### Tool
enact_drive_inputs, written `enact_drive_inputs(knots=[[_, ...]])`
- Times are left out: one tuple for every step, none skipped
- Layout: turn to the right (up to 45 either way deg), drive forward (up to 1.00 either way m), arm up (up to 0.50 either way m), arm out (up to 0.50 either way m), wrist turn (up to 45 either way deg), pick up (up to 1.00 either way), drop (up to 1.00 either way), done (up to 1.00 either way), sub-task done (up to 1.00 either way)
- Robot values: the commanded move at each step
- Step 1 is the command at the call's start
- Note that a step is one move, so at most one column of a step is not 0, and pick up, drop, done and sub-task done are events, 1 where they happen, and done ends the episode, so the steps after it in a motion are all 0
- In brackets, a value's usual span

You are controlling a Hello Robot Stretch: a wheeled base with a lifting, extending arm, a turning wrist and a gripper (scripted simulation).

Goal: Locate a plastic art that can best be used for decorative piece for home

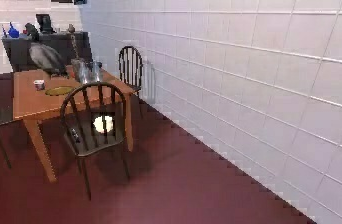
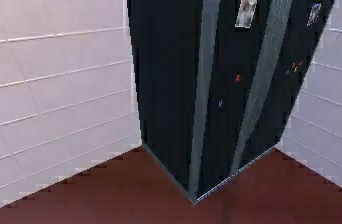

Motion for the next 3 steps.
enact_drive_inputs(knots=[[0.0,1.0,0.0,0.0,0.0,0.0,0.0,0.0,0.0],[0.0,0.85,0.0,0.0,0.0,0.0,0.0,0.0,0.0],[-45.0,0.0,0.0,0.0,0.0,0.0,0.0,0.0,0.0]])
